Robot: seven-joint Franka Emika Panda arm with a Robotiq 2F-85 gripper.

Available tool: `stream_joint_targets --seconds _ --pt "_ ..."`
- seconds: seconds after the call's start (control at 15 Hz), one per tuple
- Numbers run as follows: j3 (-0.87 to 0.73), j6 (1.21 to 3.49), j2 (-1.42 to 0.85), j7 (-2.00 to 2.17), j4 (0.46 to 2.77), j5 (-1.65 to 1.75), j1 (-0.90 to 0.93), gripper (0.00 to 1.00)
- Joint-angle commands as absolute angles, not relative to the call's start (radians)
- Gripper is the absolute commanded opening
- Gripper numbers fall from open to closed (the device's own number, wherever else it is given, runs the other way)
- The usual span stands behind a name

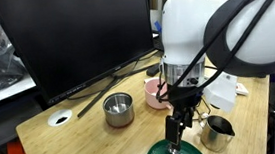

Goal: Take one spoon on the plate and put it in the silver jar

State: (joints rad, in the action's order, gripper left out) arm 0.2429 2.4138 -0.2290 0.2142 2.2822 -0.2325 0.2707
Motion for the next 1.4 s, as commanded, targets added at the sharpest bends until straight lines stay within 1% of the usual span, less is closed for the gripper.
stream_joint_targets --seconds 0.0,0.27,0.73,1.07,1.33 --pt "0.245 2.412 -0.229 0.215 2.282 -0.232 0.269 1.00" --pt "0.254 2.430 -0.250 0.215 2.276 -0.276 0.265 1.00" --pt "0.262 2.535 -0.323 0.329 2.290 -0.328 0.291 1.00" --pt "0.228 2.663 -0.349 0.516 2.317 -0.314 0.336 1.00" --pt "0.216 2.694 -0.349 0.607 2.339 -0.328 0.336 1.00"
